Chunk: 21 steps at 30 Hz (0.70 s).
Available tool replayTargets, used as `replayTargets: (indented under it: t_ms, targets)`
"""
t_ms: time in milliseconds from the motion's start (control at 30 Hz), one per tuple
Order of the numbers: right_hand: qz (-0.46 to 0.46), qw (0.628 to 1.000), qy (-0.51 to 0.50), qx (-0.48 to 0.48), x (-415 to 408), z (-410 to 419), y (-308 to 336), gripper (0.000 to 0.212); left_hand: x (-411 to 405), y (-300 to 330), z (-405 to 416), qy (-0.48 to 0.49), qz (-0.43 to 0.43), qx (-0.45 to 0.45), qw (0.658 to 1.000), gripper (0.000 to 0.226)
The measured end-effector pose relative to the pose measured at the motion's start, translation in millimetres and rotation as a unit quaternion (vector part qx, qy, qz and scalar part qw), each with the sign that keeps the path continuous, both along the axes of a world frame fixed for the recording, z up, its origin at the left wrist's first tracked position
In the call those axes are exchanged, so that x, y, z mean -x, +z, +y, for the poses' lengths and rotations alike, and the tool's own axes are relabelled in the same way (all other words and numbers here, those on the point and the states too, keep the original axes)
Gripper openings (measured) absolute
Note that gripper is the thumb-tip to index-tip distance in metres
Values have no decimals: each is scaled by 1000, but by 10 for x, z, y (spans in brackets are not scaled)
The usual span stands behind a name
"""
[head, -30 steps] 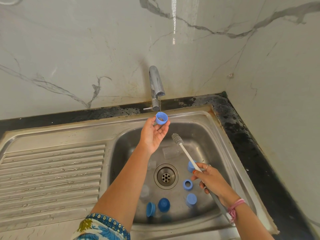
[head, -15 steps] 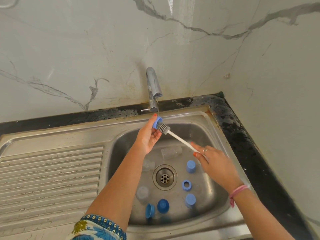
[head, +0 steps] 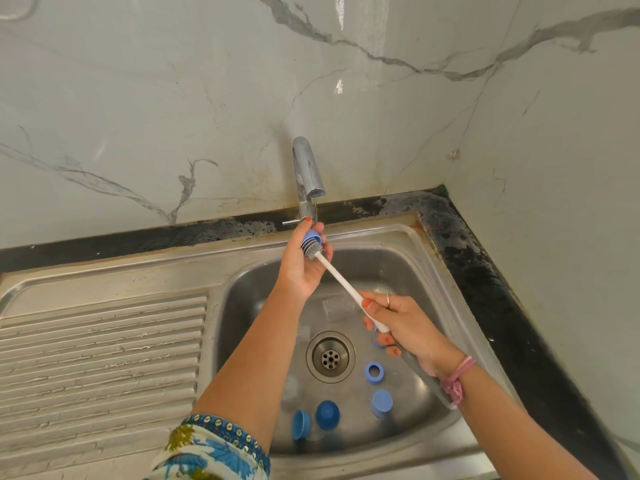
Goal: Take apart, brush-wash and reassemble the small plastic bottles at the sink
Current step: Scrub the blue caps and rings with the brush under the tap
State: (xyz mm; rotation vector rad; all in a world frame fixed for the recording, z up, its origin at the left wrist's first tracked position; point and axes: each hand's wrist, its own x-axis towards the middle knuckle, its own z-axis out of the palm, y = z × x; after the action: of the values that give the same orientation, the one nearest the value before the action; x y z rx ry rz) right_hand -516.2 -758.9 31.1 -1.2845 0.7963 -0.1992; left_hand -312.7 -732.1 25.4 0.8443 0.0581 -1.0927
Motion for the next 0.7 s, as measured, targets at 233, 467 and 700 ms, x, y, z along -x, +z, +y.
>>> replayTargets:
  t_ms: [233, 467, 700]
  targets:
    - [-37, 994, -11, -104, 33, 37, 27, 28, -76, -28, -25, -46, -131, -126, 982, 34]
    - [-44, 990, -11, -137, -31, 54, 43, 27, -80, 116, -73, -34, -14, -17, 999, 26]
    - [324, 691, 90, 640, 23, -92, -120, 59, 17, 97, -209, -29, -105, -171, 979, 10]
